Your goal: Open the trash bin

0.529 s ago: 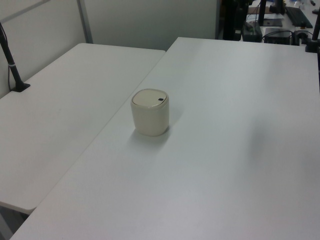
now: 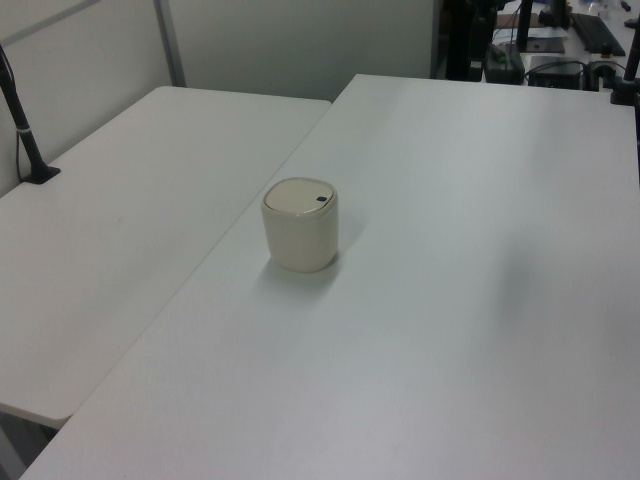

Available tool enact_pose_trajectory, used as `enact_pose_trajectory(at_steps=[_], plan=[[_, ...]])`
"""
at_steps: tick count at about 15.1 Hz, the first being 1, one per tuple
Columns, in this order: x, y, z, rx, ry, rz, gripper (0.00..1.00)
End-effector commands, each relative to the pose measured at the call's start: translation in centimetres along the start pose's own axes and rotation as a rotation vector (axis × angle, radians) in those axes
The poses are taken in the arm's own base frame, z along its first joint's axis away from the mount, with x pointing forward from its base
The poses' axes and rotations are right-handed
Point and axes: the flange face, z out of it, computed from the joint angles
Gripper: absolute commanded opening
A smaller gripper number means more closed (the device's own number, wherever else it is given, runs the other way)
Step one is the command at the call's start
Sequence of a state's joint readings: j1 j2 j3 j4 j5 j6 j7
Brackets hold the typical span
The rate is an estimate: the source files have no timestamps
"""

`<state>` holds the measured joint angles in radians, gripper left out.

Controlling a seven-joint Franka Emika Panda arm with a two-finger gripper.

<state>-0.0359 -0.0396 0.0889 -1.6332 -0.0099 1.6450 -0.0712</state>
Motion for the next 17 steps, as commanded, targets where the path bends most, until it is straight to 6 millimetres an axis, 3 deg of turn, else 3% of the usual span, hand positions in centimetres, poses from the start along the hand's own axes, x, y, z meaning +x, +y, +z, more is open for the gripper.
enact_pose_trajectory(at_steps=[1, 6, 10, 12, 14, 17], plan=[[-0.5, -0.3, 0.2, 0.019, -0.010, -0.020, 1.00], [-0.3, -0.3, 0.6, 0.021, -0.012, -0.086, 1.00], [1.5, -0.5, 3.6, 0.023, -0.048, -0.176, 1.00], [2.9, -1.3, 3.8, 0.010, 0.024, -0.190, 0.92], [3.7, -1.5, 3.7, 0.016, 0.079, -0.164, 0.77], [5.7, -3.4, 4.5, 0.026, 0.164, -0.072, 0.36]])
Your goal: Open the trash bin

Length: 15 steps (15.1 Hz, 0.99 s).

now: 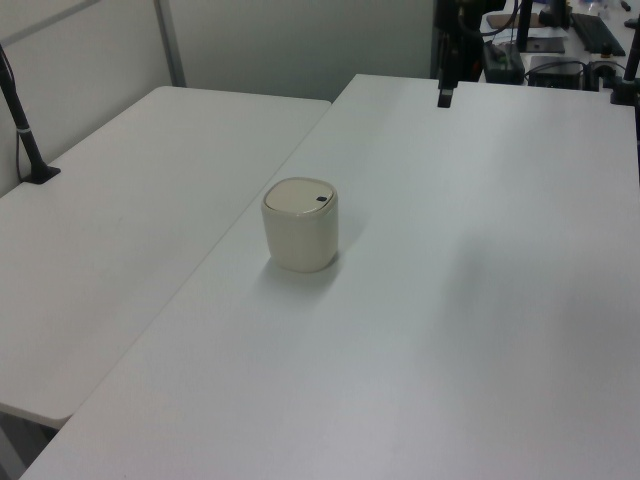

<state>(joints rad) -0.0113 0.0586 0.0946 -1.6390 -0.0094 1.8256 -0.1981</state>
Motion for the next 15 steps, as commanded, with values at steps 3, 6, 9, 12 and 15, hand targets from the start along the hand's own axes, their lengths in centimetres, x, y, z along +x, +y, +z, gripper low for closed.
enact_pose_trajectory(at_steps=[3, 6, 9, 12, 15], plan=[[4.3, -3.3, 2.1, 0.026, 0.189, 0.319, 0.00], [6.7, -4.2, 3.7, 0.067, 0.278, 0.492, 0.00], [8.7, -5.7, 5.9, 0.106, 0.351, 0.572, 0.00], [9.9, -6.7, 8.1, 0.131, 0.392, 0.596, 0.00], [10.9, -8.8, 11.2, 0.118, 0.413, 0.595, 0.00]])
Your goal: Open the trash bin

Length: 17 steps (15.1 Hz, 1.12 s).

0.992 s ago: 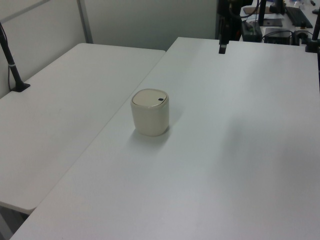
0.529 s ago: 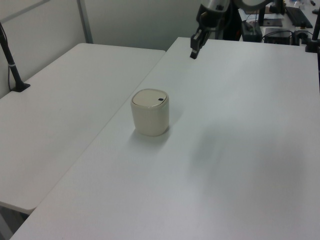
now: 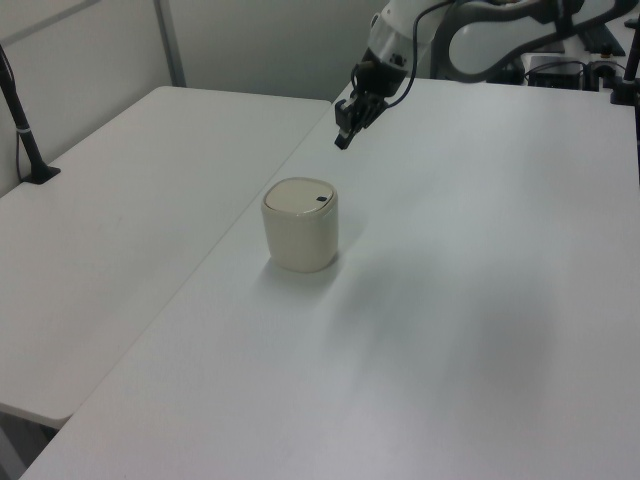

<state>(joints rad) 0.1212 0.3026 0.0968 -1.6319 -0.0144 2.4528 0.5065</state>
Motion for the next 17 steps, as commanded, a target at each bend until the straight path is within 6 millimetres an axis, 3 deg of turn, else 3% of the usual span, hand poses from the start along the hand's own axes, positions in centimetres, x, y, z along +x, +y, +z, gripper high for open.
enact_pose_trajectory(at_steps=[1, 3, 8, 17], plan=[[-1.3, -2.1, 3.7, -0.007, 0.040, 0.025, 0.00], [-2.1, -2.7, 5.8, -0.011, 0.062, 0.044, 0.00], [-3.0, -3.2, 8.2, -0.006, 0.086, 0.085, 0.00], [-4.4, -4.1, 10.2, -0.026, 0.102, 0.016, 0.00]])
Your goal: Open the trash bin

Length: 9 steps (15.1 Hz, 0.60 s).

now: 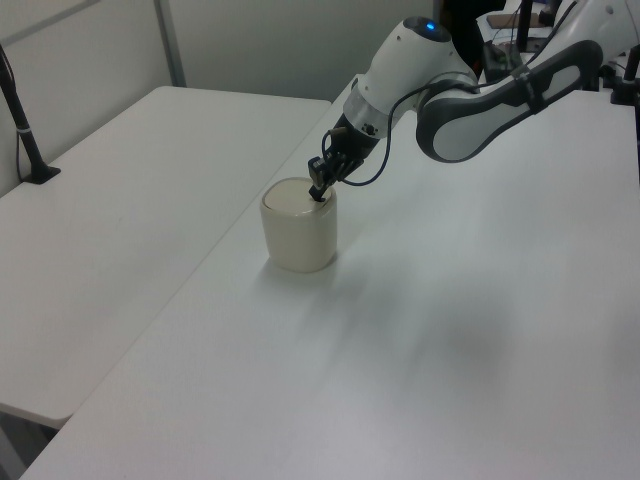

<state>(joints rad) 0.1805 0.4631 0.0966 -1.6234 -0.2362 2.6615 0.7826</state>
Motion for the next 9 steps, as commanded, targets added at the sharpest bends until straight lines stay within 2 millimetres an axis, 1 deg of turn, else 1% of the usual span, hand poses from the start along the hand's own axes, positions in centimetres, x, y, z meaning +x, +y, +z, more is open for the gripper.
enact_pose_trajectory(at_steps=[1, 3, 4, 5, 6, 8, 9], plan=[[-1.3, -1.0, 1.5, -0.016, 0.014, -0.042, 0.00], [-1.1, -0.8, 1.4, -0.019, 0.016, -0.041, 0.00], [-0.6, -0.7, 0.9, -0.014, 0.021, -0.026, 0.00], [0.3, -0.5, -0.2, -0.006, 0.031, -0.001, 0.00], [1.8, 0.0, -2.2, 0.009, 0.050, 0.043, 0.00], [3.6, 0.9, -5.4, -0.001, 0.025, 0.114, 0.00], [4.6, 1.2, -7.3, -0.011, 0.020, 0.134, 0.00]])
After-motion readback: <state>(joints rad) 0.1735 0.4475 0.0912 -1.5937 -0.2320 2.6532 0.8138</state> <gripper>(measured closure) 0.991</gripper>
